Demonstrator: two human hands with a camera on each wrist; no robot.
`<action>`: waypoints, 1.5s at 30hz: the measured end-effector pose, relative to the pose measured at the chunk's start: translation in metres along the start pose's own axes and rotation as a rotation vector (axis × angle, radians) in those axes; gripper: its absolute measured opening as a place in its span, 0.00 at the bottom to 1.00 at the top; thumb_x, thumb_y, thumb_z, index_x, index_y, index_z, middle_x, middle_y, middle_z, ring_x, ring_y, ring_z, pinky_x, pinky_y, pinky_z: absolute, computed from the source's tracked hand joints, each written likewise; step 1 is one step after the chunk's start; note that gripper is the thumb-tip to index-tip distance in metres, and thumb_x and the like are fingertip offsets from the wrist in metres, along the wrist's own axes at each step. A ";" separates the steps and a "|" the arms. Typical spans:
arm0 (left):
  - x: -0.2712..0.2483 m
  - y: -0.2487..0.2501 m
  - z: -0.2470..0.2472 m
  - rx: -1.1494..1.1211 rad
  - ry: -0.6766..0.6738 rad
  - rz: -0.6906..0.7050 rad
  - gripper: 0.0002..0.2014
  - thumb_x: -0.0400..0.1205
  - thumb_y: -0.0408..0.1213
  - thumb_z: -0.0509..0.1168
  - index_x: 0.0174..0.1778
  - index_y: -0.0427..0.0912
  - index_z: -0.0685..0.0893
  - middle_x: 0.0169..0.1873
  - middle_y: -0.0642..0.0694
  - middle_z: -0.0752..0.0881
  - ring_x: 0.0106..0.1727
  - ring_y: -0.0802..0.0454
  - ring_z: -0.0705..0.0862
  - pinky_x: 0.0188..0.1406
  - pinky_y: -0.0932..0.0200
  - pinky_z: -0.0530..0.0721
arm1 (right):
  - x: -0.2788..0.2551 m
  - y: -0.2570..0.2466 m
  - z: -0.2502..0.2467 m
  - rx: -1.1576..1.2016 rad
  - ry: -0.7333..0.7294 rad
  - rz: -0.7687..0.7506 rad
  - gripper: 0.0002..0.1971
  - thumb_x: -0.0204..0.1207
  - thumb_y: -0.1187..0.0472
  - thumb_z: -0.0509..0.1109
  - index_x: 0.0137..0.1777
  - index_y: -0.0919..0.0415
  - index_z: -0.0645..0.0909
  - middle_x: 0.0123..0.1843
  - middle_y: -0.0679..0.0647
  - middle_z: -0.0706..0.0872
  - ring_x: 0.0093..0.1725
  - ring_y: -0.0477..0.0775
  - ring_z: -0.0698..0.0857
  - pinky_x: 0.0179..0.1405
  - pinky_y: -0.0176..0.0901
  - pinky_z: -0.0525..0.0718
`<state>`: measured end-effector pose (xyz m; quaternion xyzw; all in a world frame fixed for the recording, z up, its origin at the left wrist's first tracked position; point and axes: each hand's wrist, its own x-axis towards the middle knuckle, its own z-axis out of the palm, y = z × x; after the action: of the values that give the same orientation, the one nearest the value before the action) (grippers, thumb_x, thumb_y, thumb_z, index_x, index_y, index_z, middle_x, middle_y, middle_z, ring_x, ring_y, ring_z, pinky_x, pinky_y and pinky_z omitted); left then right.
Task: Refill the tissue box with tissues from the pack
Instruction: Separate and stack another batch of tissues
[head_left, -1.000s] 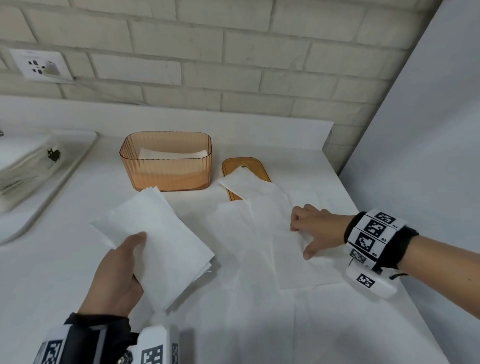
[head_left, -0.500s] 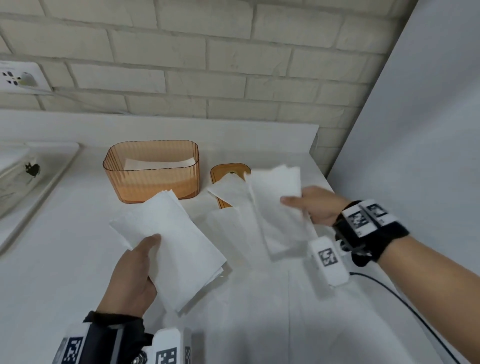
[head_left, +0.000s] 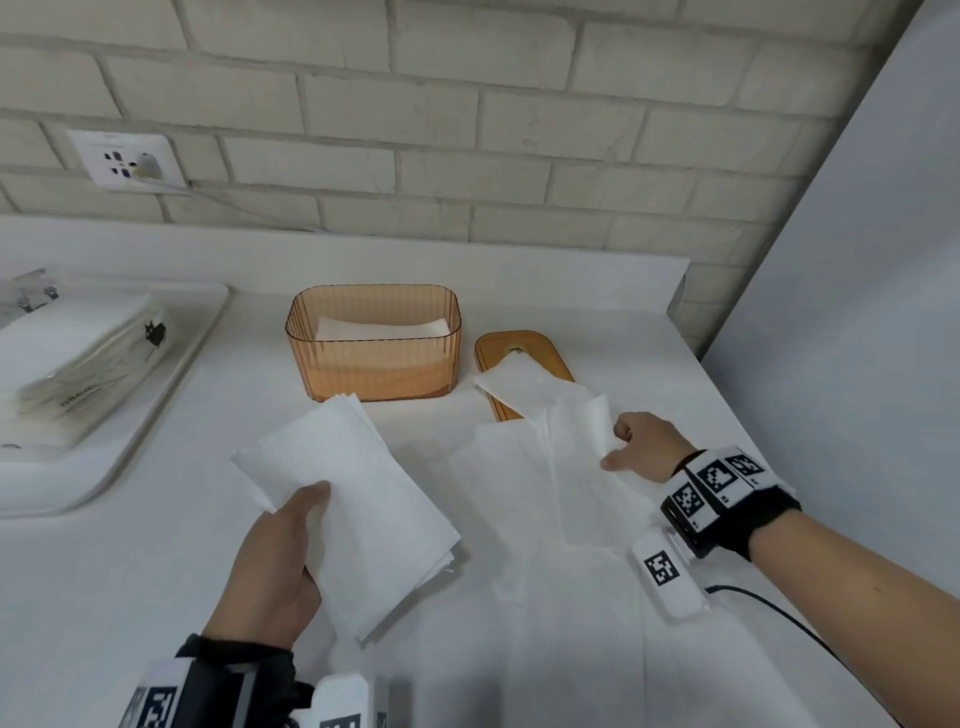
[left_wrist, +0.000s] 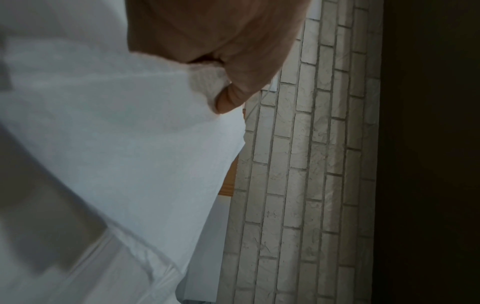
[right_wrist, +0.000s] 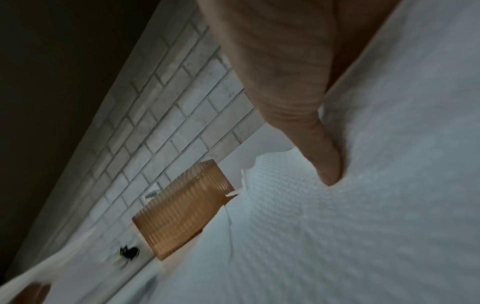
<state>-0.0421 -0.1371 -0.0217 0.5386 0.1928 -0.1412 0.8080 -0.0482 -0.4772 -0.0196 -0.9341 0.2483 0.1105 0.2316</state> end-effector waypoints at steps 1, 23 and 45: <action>0.000 0.002 -0.001 0.003 -0.006 -0.003 0.04 0.82 0.33 0.64 0.45 0.39 0.84 0.32 0.46 0.90 0.40 0.49 0.84 0.39 0.56 0.78 | -0.002 -0.001 -0.003 0.035 0.021 -0.013 0.19 0.71 0.62 0.75 0.32 0.53 0.64 0.35 0.46 0.71 0.46 0.54 0.73 0.35 0.38 0.68; -0.029 0.014 0.031 -0.054 -0.445 -0.064 0.24 0.85 0.57 0.49 0.66 0.50 0.82 0.58 0.45 0.89 0.59 0.47 0.88 0.57 0.47 0.81 | -0.099 -0.129 0.023 0.686 -0.104 -0.301 0.16 0.79 0.59 0.67 0.66 0.54 0.73 0.62 0.46 0.83 0.60 0.46 0.83 0.66 0.45 0.79; -0.010 0.019 -0.023 0.114 -0.224 -0.061 0.12 0.83 0.34 0.62 0.58 0.33 0.84 0.45 0.37 0.91 0.48 0.39 0.88 0.45 0.48 0.83 | 0.060 -0.075 -0.005 -0.250 0.132 0.039 0.36 0.72 0.44 0.71 0.74 0.63 0.66 0.72 0.63 0.70 0.69 0.64 0.74 0.66 0.53 0.76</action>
<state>-0.0460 -0.1082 -0.0095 0.5583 0.1093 -0.2356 0.7879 0.0421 -0.4464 -0.0055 -0.9560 0.2653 0.0831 0.0943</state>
